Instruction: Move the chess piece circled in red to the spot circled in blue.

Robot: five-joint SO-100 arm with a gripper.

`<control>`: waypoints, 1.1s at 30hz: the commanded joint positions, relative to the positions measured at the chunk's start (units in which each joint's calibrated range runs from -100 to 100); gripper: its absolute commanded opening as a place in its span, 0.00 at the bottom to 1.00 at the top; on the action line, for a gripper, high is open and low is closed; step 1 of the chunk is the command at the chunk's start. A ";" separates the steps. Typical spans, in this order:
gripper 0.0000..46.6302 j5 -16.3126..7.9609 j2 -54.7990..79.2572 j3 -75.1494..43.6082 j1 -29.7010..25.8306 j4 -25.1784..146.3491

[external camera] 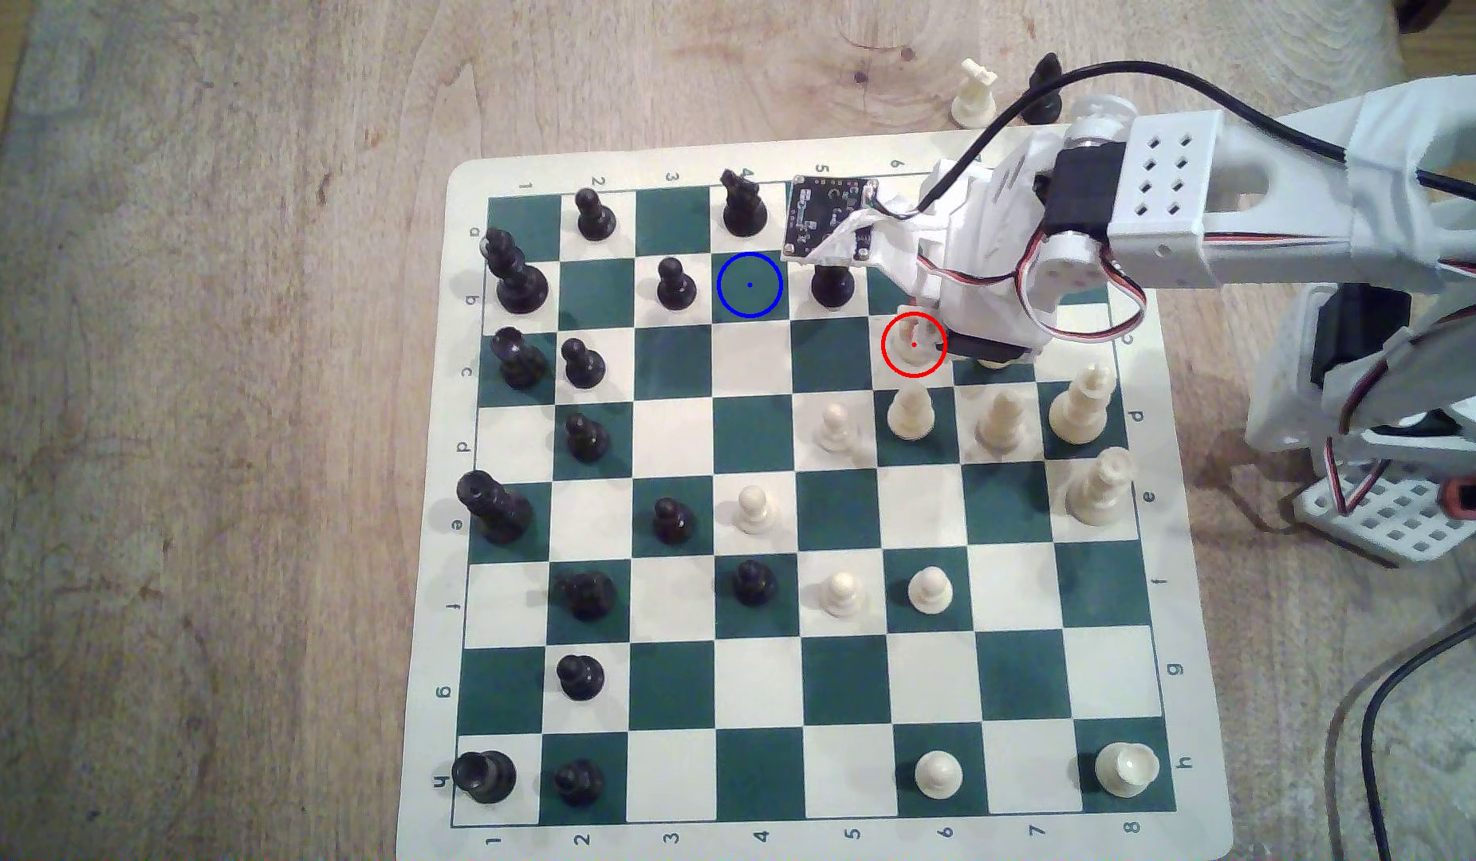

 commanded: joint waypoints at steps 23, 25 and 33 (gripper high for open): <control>0.01 -3.42 -5.09 -26.35 -0.99 10.30; 0.01 -3.81 -1.95 -29.07 -0.91 9.57; 0.01 -3.86 8.92 -31.06 -0.44 0.23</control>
